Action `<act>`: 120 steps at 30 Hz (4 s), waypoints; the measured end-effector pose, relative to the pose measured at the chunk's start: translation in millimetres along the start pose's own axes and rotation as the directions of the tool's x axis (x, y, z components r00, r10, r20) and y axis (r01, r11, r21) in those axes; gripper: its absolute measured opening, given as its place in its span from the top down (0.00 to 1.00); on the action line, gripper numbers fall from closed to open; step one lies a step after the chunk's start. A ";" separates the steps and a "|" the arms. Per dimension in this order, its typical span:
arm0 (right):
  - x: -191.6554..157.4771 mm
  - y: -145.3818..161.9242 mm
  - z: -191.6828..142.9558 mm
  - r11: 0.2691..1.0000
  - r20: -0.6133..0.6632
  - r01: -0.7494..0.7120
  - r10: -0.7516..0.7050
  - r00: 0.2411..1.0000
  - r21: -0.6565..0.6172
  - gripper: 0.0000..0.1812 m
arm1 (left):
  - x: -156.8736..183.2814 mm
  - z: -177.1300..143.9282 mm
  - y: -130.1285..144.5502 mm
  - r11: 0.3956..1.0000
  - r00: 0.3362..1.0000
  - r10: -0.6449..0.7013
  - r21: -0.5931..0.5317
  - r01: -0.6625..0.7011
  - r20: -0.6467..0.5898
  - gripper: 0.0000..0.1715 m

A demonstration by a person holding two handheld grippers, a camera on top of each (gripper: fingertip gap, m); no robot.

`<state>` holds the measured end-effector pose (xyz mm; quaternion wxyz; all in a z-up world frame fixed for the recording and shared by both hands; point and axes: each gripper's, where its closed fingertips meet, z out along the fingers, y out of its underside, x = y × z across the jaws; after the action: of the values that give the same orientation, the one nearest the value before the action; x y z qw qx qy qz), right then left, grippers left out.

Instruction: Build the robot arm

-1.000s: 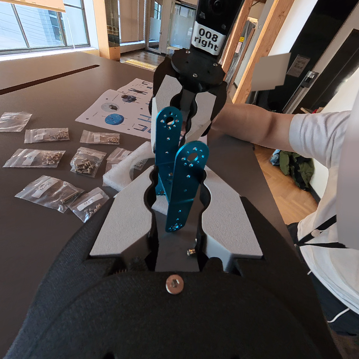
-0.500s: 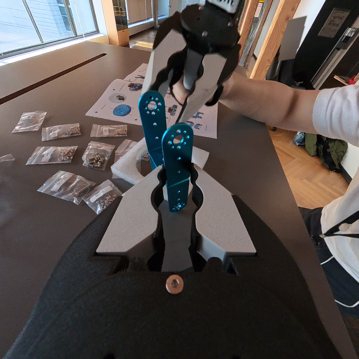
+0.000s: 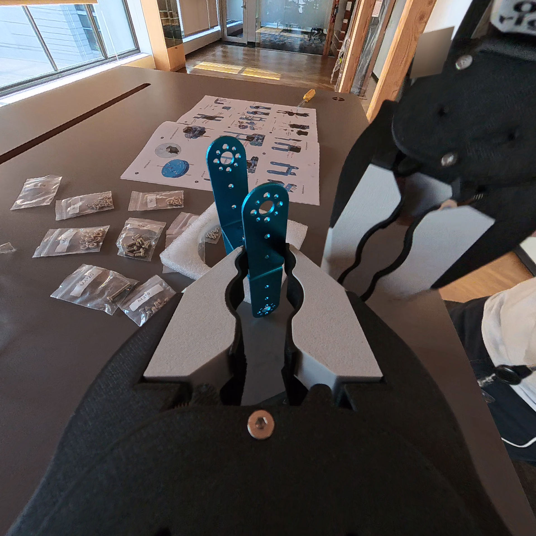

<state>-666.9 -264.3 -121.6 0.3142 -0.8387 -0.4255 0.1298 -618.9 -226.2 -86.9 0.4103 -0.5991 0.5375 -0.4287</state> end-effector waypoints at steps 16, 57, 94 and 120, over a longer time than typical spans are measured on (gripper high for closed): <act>5.9 32.2 16.4 0.959 -0.120 0.009 -0.045 0.992 -0.283 0.95 | -3.2 -1.4 0.0 1.000 1.000 -0.007 0.001 0.007 0.007 0.87; 27.6 53.2 -19.6 0.988 0.181 -0.141 0.128 0.975 0.059 0.97 | -6.2 -7.7 -20.3 0.992 0.997 -0.072 0.109 0.067 0.040 0.87; 76.5 10.2 12.3 0.997 0.230 0.010 0.007 0.973 -0.073 0.93 | -23.8 -45.2 -52.5 0.944 0.979 -0.080 0.331 0.013 0.189 1.00; 81.8 -27.5 -28.5 0.945 0.131 -0.042 -0.001 0.991 0.325 0.97 | -25.6 -44.3 -50.4 0.945 0.978 -0.104 0.323 0.041 0.180 1.00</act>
<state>-621.0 -199.0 -78.0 0.4191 -0.7692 -0.4090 0.2559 -647.9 -197.8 -27.7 0.5358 -0.5836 0.3964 -0.4638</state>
